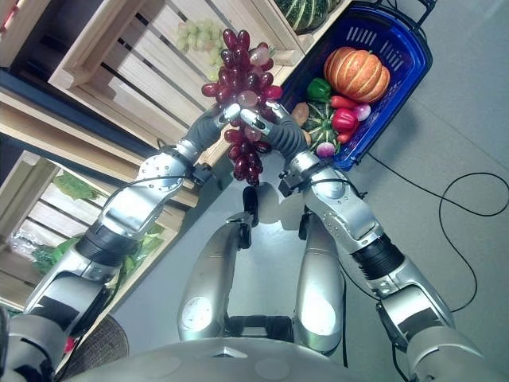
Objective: Pick up fruits and vegetables into the basket
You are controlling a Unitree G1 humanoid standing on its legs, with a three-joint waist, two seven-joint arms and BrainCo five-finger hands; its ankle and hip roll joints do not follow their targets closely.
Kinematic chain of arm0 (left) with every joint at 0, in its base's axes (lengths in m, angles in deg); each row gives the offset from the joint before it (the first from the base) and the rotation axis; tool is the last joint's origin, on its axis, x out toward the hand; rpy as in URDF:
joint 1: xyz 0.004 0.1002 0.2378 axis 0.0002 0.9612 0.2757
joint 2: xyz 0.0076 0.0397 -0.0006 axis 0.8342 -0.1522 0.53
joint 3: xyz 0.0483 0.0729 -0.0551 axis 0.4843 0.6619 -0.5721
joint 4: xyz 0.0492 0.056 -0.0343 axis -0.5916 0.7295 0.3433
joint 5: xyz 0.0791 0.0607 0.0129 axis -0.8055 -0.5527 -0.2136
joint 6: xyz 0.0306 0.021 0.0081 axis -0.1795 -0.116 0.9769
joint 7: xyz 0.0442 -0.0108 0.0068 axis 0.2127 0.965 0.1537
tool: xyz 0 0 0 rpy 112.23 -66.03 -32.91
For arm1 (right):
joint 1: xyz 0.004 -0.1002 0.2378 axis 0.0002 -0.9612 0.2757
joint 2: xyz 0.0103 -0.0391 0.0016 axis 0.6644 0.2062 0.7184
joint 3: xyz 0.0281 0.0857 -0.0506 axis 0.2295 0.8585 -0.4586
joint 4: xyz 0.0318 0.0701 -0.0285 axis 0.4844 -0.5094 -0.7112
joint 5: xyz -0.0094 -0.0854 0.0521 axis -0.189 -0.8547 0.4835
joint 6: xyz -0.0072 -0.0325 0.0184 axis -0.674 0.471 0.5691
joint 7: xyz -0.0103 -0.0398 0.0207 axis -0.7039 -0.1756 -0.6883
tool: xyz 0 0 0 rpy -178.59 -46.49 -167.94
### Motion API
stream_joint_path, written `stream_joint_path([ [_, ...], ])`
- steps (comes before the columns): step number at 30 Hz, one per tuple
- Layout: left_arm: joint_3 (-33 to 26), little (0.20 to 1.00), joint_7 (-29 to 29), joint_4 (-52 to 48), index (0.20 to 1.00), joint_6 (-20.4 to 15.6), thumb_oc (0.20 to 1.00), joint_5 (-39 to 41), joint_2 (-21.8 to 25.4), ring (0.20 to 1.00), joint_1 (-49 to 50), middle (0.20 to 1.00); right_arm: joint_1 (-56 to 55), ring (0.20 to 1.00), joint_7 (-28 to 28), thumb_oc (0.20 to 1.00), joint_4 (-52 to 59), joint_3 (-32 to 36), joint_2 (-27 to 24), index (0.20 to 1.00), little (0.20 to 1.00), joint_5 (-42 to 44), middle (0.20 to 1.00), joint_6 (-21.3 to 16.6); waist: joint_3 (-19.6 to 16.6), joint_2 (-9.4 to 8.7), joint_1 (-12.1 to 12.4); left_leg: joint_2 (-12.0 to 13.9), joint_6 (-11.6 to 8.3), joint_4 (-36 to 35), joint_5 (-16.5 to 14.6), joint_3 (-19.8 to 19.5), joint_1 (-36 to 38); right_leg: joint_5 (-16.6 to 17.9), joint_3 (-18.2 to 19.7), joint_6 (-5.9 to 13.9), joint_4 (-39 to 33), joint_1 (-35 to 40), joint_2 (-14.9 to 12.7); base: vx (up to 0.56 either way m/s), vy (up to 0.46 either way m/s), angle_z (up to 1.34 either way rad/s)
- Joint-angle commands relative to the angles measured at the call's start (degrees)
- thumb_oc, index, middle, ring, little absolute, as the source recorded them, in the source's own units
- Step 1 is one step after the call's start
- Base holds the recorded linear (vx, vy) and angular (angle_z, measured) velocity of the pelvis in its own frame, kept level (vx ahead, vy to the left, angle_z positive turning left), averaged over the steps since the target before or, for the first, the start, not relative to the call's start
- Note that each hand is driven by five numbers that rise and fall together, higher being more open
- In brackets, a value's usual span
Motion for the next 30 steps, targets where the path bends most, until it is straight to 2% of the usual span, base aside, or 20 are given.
stream_joint_path([
  [1, -1.22, 1.000, -3.74, 0.55, 1.000, -1.73, 1.000, -0.46, -0.25, 1.000, 6.72, 1.000, 6.07, 0.200, 4.73, 0.200, 16.96, 6.50, 3.81, 0.200, 0.200, 1.45, 0.200, -9.60, -3.25, 1.81, -1.60, -1.92, 3.12, 6.91, -10.20, 4.73, 2.48, 1.74, -3.86, 0.62, -5.55, 3.10, 2.40, 0.02, 0.026, -0.04],
  [5, -3.32, 1.000, -10.81, 4.53, 1.000, -5.60, 1.000, -0.14, 0.01, 1.000, 10.77, 1.000, 5.65, 0.200, 4.93, 0.200, 17.69, 10.53, 1.99, 0.200, 0.200, 2.74, 0.200, -10.53, -3.25, 2.06, -1.49, -1.66, 3.01, 7.29, -10.42, 4.91, 2.21, 1.22, -3.96, 0.47, -4.85, 2.69, 2.21, 0.00, -0.008, 0.01],
  [9, -5.09, 1.000, -12.90, 8.96, 1.000, -10.96, 1.000, 3.89, -1.70, 1.000, 16.30, 1.000, 5.05, 0.200, 4.96, 0.200, 17.93, 14.23, 1.03, 0.200, 0.200, 4.72, 0.200, -11.57, -3.25, 2.13, -0.89, -1.31, 2.84, 7.98, -10.65, 5.03, 1.35, 0.85, -4.48, 0.23, -4.20, 2.06, 2.06, 0.00, -0.040, 0.03],
  [16, -6.16, 1.000, -9.16, 12.40, 1.000, -16.17, 1.000, 6.21, -1.99, 1.000, 22.51, 1.000, 4.25, 0.200, 3.89, 0.200, 17.77, 18.69, -1.49, 0.200, 0.200, 6.55, 0.200, -13.12, -3.25, 2.36, -0.52, -0.74, 2.57, 8.16, -10.45, 5.29, -0.29, 0.49, -4.63, -0.20, -3.42, 0.38, 2.40, 0.00, -0.019, 0.00],
  [19, -6.61, 1.000, -7.19, 12.43, 1.000, -17.27, 1.000, 8.59, -1.75, 1.000, 23.77, 1.000, 3.57, 0.200, 3.63, 0.200, 17.32, 20.12, -2.24, 0.200, 0.200, 7.27, 0.200, -13.66, -3.25, 2.39, -0.53, -0.65, 2.54, 8.32, -10.51, 5.33, -0.84, 0.37, -4.61, -0.26, -3.17, -0.18, 2.51, 0.00, -0.007, -0.01],
  [21, -7.28, 1.000, -3.78, 11.98, 1.000, -18.24, 1.000, 12.54, -1.84, 1.000, 25.10, 1.000, 2.97, 0.200, 3.36, 0.200, 16.64, 21.53, -3.07, 0.200, 0.200, 8.13, 0.200, -13.87, -3.25, 2.45, -0.43, -0.55, 2.61, 8.53, -10.58, 5.37, -1.73, 0.24, -4.79, -0.28, -2.70, -1.09, 2.47, 0.00, -0.017, 0.00],
  [24, -7.25, 1.000, 1.84, 10.04, 1.000, -19.65, 1.000, 14.32, -1.70, 1.000, 27.42, 1.000, 1.55, 0.200, 1.85, 0.200, 14.83, 24.23, -4.34, 0.200, 0.200, 7.81, 0.200, -14.31, -3.25, 2.61, -0.25, -0.44, 2.59, 8.71, -10.56, 5.34, -3.28, 0.22, -5.21, -0.36, -2.42, -2.37, 2.48, 0.00, -0.041, 0.02],
  [25, -7.23, 1.000, 2.07, 9.97, 1.000, -19.66, 1.000, 14.45, -1.68, 1.000, 27.46, 1.000, 1.52, 0.200, 1.71, 0.200, 14.80, 24.29, -4.37, 0.200, 0.200, 7.78, 0.200, -14.28, -3.25, 2.61, -0.24, -0.43, 2.59, 8.75, -10.57, 5.34, -3.35, 0.21, -5.22, -0.36, -2.39, -2.44, 2.48, 0.07, -0.042, 0.03],
  [26, -6.83, 1.000, 4.06, 9.06, 1.000, -19.47, 1.000, 15.93, -1.56, 1.000, 28.39, 1.000, 0.70, 0.200, 1.05, 0.200, 13.90, 25.11, -5.01, 0.200, 0.200, 8.12, 0.200, -14.31, -3.25, 2.71, -0.16, -0.52, 2.29, 9.20, -12.04, 4.85, -3.00, -1.33, -4.81, 0.11, -1.54, -2.23, 2.64, 0.08, -0.039, 0.03],
  [30, -5.15, 1.000, 8.23, 7.51, 1.000, -18.02, 1.000, 18.36, -1.34, 1.000, 30.56, 1.000, -0.59, 0.200, -0.84, 0.200, 8.56, 27.26, -7.08, 0.200, 0.200, 9.87, 0.200, -14.65, -3.25, 2.62, 0.29, -0.23, 2.43, 9.83, -12.15, 4.74, -5.96, -1.45, -5.32, 0.17, -0.59, -4.82, 2.58, 0.01, -0.082, 0.08],
])
